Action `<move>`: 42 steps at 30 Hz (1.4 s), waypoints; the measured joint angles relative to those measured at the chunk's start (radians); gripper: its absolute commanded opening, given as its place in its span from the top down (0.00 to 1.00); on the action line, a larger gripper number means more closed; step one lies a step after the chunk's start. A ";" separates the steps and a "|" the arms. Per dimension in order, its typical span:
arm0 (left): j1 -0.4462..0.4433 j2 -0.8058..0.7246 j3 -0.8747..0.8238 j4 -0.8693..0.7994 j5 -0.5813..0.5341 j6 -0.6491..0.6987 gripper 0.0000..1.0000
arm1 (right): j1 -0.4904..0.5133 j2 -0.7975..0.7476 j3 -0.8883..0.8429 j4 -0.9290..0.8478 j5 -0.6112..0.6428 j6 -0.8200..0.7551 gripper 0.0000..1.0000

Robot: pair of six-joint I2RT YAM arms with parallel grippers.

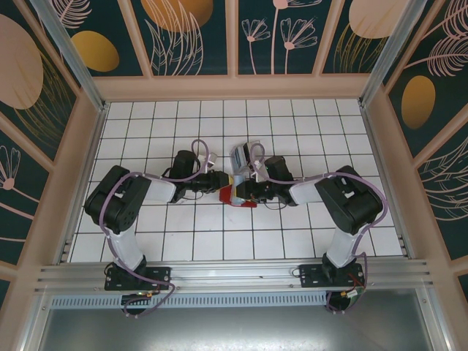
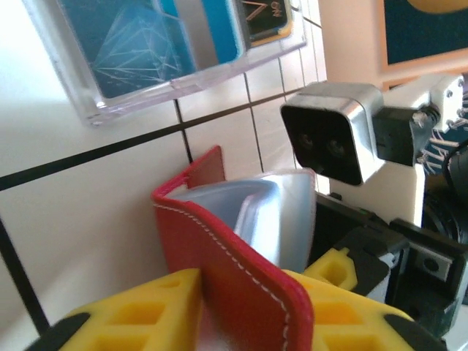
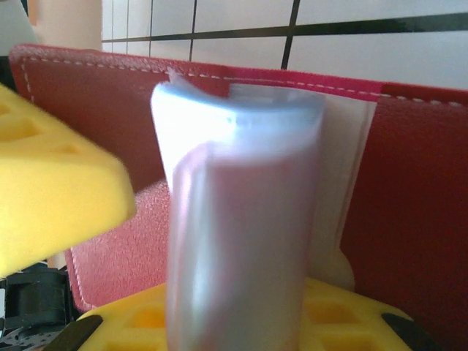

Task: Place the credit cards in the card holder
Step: Flip over the card slot in the card holder.

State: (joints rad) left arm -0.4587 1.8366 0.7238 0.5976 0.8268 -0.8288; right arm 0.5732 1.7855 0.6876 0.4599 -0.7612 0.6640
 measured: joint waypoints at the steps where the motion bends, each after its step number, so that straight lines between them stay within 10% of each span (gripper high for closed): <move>1: 0.001 0.005 0.000 -0.003 -0.002 0.005 0.81 | 0.000 0.000 0.000 -0.002 -0.001 -0.001 0.71; 13: 0.002 0.016 0.005 -0.029 0.000 0.034 0.59 | 0.001 0.016 0.013 -0.007 -0.013 -0.007 0.72; 22: 0.003 0.028 0.006 -0.029 0.002 0.051 0.85 | 0.001 0.033 0.022 -0.006 -0.026 -0.007 0.73; 35: 0.005 0.042 0.006 0.010 0.040 0.039 0.67 | 0.003 0.056 0.032 0.013 -0.050 -0.002 0.76; 42: 0.008 0.052 -0.004 0.055 0.055 0.018 0.97 | 0.003 0.063 0.032 0.027 -0.059 0.011 0.77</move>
State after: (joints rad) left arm -0.4511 1.8885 0.7200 0.6525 0.8814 -0.8112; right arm 0.5758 1.8488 0.7200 0.4866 -0.8204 0.6746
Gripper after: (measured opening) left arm 0.096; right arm 0.234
